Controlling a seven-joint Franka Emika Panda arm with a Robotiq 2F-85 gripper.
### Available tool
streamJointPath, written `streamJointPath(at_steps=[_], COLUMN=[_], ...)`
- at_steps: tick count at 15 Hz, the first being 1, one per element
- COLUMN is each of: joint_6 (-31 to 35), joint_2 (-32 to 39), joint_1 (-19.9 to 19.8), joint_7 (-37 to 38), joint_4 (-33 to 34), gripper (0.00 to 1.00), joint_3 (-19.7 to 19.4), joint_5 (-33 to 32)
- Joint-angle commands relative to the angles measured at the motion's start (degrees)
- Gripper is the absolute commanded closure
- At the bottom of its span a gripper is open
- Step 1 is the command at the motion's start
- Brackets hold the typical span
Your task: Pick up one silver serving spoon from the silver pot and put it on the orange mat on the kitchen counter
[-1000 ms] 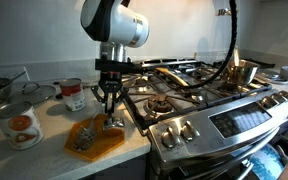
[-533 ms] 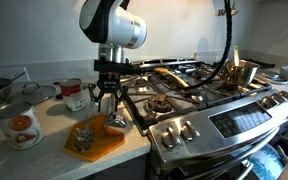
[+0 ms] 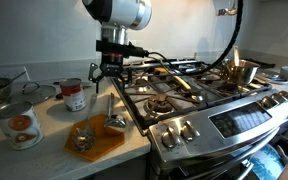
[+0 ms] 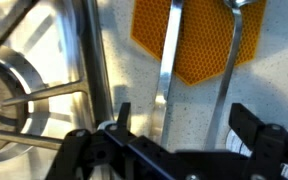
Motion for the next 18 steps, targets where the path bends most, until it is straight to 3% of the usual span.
streamJointPath(at_steps=[1,7,13,14,18], joint_6=[-3.0,-0.3,4.9,1.7,1.9], joint_2=[-11.6,-29.1,-46.5,-39.5,-41.1], joint_1=[1.2,-0.4,-5.2,-5.2,-6.1], joint_7=[3.5,6.6,-2.5,0.4,-0.1], joint_4=[-11.0,-27.5,-42.0,-35.0,-35.9], gripper=[0.00,0.00,0.00,0.00,0.00], joint_3=[-3.0,-3.9,-2.9,-1.9,-1.2], joint_5=[-4.9,-13.0,-15.2,-13.8,-13.7])
